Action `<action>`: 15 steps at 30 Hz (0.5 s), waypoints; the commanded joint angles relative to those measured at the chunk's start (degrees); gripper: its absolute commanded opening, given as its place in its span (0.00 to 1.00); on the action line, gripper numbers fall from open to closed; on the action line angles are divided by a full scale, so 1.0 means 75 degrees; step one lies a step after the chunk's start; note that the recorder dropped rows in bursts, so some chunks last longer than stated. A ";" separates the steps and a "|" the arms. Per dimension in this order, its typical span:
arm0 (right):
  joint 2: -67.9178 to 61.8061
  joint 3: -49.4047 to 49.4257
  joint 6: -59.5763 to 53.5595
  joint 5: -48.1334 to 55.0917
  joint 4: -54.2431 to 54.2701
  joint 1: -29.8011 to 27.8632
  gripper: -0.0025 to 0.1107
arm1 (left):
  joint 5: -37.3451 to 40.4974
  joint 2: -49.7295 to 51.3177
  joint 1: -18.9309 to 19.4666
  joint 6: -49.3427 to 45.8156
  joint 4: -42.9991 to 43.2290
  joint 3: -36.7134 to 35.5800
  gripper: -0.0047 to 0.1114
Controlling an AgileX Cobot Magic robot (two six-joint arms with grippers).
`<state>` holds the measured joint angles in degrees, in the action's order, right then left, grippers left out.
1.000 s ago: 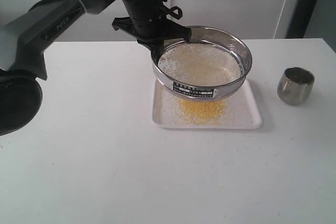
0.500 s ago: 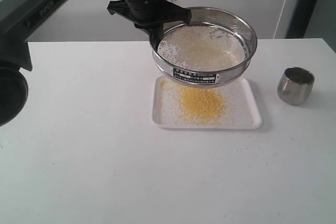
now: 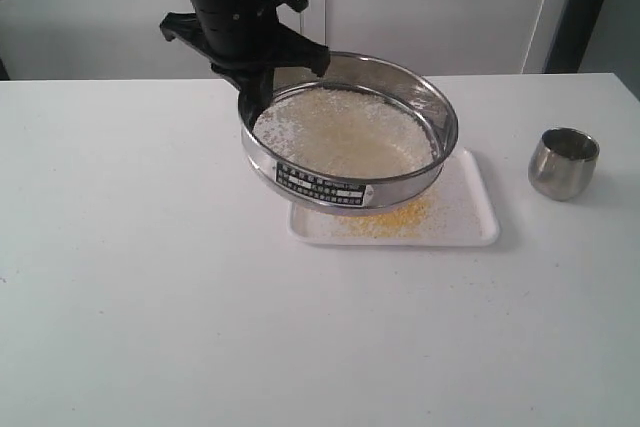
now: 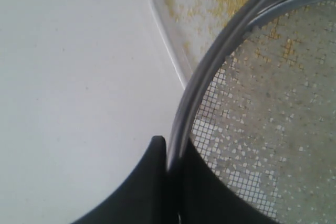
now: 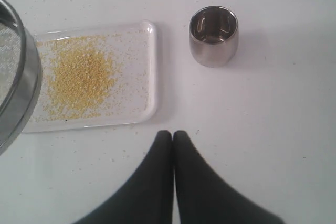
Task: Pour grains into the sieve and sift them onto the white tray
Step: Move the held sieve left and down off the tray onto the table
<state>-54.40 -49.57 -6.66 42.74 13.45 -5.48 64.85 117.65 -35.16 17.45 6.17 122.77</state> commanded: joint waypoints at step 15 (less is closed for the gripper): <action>0.0035 0.0001 0.0010 -0.0078 0.0000 -0.0032 0.02 | -0.2751 -0.2485 0.0004 0.0036 -0.0822 -0.5099 0.04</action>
<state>-54.40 -49.57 -6.66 42.74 13.45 -5.48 46.31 100.16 -35.16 17.15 2.86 87.14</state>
